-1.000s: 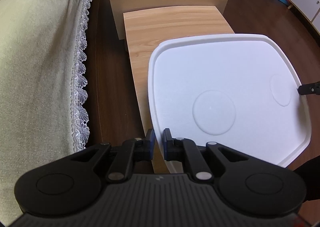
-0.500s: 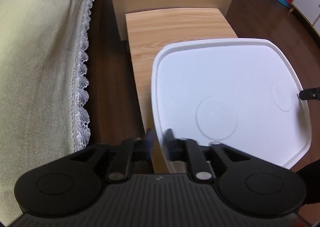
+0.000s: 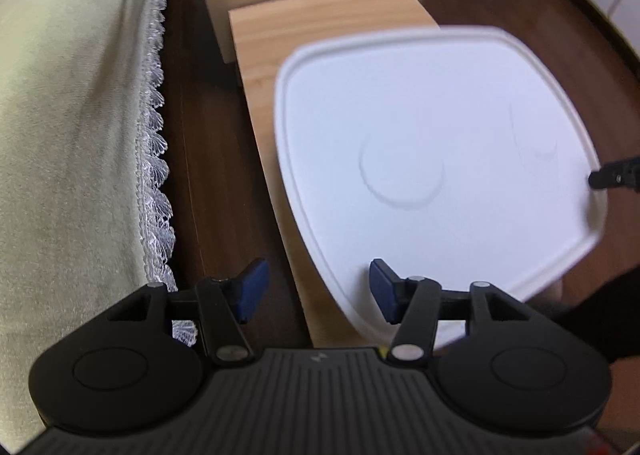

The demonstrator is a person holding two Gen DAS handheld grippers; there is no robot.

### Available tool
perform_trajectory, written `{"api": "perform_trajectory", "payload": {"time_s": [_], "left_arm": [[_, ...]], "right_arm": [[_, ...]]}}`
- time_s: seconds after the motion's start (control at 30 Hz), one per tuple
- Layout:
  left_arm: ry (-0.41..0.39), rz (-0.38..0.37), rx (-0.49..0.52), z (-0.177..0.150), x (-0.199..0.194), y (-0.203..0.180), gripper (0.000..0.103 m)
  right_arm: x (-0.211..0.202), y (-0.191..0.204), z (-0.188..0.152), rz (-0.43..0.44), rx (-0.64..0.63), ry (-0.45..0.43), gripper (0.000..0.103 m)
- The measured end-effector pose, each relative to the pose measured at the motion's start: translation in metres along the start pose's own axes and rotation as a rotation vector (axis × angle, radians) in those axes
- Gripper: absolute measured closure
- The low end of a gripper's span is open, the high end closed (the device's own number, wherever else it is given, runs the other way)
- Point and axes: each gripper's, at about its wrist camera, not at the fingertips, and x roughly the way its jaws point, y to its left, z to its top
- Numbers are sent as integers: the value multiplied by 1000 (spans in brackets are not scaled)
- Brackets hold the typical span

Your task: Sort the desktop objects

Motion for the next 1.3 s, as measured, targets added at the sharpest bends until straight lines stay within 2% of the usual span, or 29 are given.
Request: {"api": "perform_trajectory", "payload": {"time_s": [0.03, 0.1, 0.27, 0.5, 0.57, 0.63, 0.67, 0.73, 0.8, 0.9, 0.97, 1.1, 1.3], "left_arm": [[7, 6, 11, -2, 2, -2, 43], [2, 1, 13, -2, 2, -3, 42], [4, 5, 11, 5, 4, -1, 40], [-7, 4, -15, 2, 2, 3, 40], [-16, 12, -16, 0, -3, 2, 35], [-43, 7, -30, -4, -13, 3, 17], [-57, 6, -35, -6, -19, 3, 15], [-83, 5, -36, -12, -33, -3, 4], [-110, 7, -34, -19, -46, -10, 2], [-135, 2, -43, -32, -66, -23, 1], [-158, 3, -56, -43, -78, -33, 1], [-178, 14, -88, -66, -98, -46, 1], [-187, 23, -134, -98, -118, -59, 1]], "right_arm": [[1, 1, -3, -2, -5, 4, 67], [2, 2, -5, -23, -24, -4, 58], [1, 4, -5, -36, -39, -13, 53], [0, 2, -7, -35, -26, -23, 53], [-2, 2, -7, -32, -5, -29, 53], [-10, 3, -8, -20, 19, -55, 52], [-15, 4, -10, -13, 27, -67, 50], [-27, 7, -16, -1, 36, -87, 37], [-40, 12, -26, 10, 39, -106, 24], [-60, 19, -44, 26, 46, -120, 17], [-70, 25, -57, 35, 46, -123, 17], [-95, 35, -87, 32, 35, -149, 5], [-122, 52, -122, 3, 17, -167, 1]]}}
